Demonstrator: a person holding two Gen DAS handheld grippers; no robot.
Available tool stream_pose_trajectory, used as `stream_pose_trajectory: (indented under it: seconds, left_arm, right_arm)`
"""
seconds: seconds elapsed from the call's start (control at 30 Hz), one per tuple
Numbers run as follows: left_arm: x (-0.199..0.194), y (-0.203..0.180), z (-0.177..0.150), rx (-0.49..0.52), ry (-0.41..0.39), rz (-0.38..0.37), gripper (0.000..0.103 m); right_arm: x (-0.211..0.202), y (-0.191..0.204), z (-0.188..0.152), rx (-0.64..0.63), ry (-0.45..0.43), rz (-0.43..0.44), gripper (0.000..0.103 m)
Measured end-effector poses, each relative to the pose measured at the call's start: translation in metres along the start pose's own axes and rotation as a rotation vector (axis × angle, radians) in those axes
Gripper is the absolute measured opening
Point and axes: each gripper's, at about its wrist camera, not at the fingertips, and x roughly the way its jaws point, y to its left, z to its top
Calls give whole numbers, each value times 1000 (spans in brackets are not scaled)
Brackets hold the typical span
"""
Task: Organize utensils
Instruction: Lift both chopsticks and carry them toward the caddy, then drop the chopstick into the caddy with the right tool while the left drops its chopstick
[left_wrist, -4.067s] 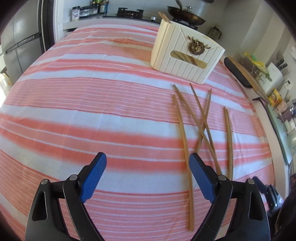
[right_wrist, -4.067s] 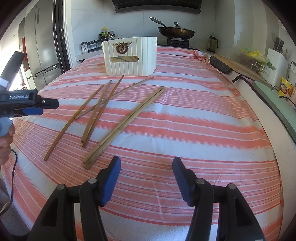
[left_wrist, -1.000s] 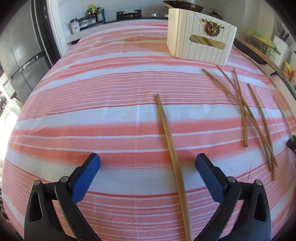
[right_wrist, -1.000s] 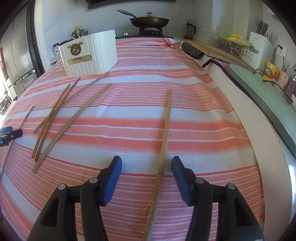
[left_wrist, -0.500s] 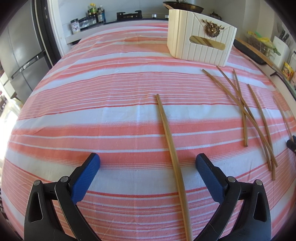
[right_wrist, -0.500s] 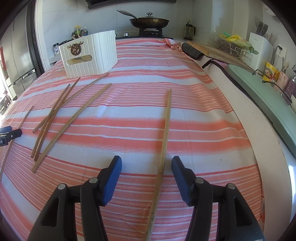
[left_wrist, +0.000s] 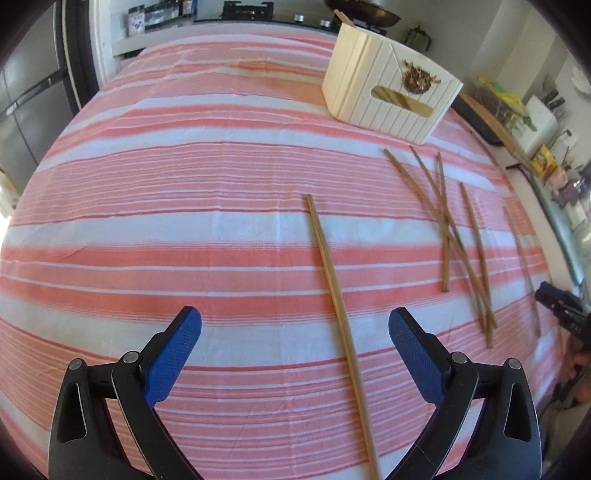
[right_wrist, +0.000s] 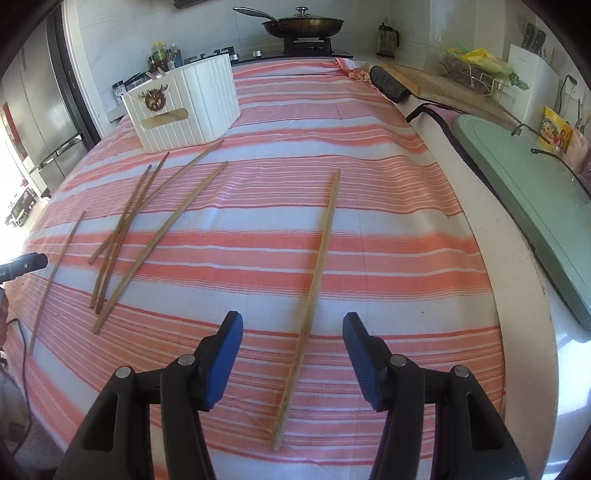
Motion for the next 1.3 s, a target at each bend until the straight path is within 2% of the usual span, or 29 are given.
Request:
stream_pose_trajectory:
  seconds: [0.07, 0.17, 0.2, 0.27, 0.4, 0.43, 0.5, 0.53, 0.57, 0.6, 0.63, 0.73, 0.87, 0.93, 1.1, 1.3]
  left_arm:
    - [1, 1, 9, 6, 16, -31, 101]
    - [16, -14, 23, 85, 49, 4, 99]
    - [25, -19, 26, 107, 65, 30, 95]
    - [41, -25, 31, 121, 106, 65, 77]
    - [55, -38, 42, 149, 110, 138, 70]
    - [57, -41, 45, 155, 108, 152, 63]
    - [58, -46, 49, 169, 97, 160, 40]
    - [59, -49, 50, 175, 90, 156, 16]
    - [59, -50, 52, 178, 88, 148, 6]
    - [59, -50, 54, 173, 83, 125, 5]
    - [58, -49, 55, 164, 75, 96, 5]
    - [39, -45, 59, 142, 8, 47, 4]
    - [-14, -48, 59, 143, -114, -25, 4]
    - [-40, -53, 59, 163, -169, -42, 3]
    - [-95, -65, 50, 199, -292, -90, 3]
    - [-132, -66, 59, 188, -402, -125, 3]
  right_arm:
    - [0, -7, 8, -8, 37, 17, 58]
    - [9, -13, 24, -3, 90, 38, 57]
    - [14, -14, 30, -3, 102, 46, 57]
    - [24, -14, 44, -13, 122, 48, 57]
    - [52, -13, 71, -26, 167, 11, 57]
    - [61, -13, 79, -26, 169, -11, 57]
    - [80, -16, 92, -21, 175, -46, 56]
    - [85, -16, 99, -25, 150, -64, 51]
    - [88, -15, 106, -37, 139, -91, 23]
    - [89, -16, 112, -33, 139, -97, 8]
    - [91, -19, 116, -4, 147, -76, 6]
    - [76, -20, 123, 32, 98, -30, 6]
    - [8, -12, 121, 64, -85, 125, 6]
    - [-29, -3, 118, 47, -160, 169, 6]
    - [-90, 23, 115, -16, -273, 217, 6]
    - [-125, 40, 124, -63, -375, 203, 6]
